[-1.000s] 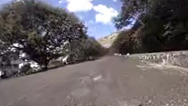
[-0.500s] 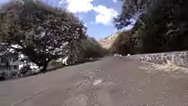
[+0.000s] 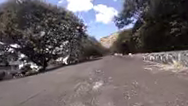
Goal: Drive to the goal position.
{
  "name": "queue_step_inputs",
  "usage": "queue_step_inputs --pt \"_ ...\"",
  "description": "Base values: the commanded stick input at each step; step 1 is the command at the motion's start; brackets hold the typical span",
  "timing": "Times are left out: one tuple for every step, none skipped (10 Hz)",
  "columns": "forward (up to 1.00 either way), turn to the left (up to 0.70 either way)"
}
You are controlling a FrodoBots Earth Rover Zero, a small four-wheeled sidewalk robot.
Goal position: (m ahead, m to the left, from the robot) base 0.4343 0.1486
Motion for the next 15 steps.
queue_step_inputs --pt "0.50 0.00" --pt "0.50 0.00" --pt "0.50 0.00" --pt "0.50 0.00" --pt "0.50 0.00" --pt "0.50 0.00" --pt "0.50 0.00" --pt "0.50 0.00" --pt "0.50 0.00" --pt "0.50 0.00" --pt "0.50 0.00" --pt "0.50 0.00" --pt "0.50 0.00" --pt "0.29 0.00" --pt "0.06 0.00"
